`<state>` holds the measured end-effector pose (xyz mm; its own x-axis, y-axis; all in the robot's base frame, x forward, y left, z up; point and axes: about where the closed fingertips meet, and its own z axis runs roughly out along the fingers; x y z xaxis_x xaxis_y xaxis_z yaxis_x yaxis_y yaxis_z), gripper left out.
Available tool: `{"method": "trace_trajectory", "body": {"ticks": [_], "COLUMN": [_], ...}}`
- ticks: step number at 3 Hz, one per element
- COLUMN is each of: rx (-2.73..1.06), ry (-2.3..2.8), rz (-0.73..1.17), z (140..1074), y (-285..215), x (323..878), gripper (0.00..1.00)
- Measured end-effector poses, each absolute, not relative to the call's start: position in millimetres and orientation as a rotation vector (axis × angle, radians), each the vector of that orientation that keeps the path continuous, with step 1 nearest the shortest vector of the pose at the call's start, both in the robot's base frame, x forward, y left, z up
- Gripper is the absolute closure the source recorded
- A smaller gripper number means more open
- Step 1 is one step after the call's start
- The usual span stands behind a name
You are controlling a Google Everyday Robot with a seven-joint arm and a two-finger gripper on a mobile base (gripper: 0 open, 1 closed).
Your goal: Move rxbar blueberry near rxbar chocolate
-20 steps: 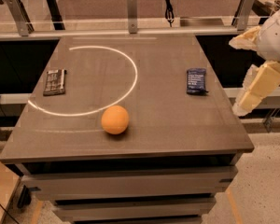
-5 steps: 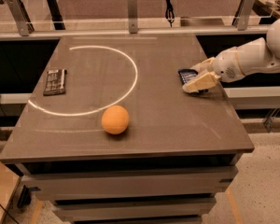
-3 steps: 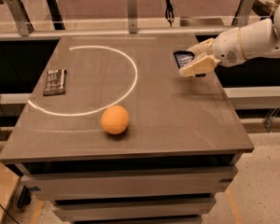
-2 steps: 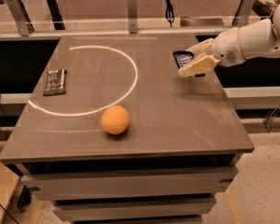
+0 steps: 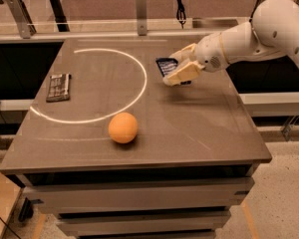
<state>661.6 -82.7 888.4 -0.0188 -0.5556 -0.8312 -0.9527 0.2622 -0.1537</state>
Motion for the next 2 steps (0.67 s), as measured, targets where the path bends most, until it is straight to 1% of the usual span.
{"method": "trace_trajectory", "body": {"ticks": [2], "rx": [-1.52], "ry": [1.6], "rz": [0.648], "z": [861], "y": [22], "x": [665], "gripper": [1.0]}}
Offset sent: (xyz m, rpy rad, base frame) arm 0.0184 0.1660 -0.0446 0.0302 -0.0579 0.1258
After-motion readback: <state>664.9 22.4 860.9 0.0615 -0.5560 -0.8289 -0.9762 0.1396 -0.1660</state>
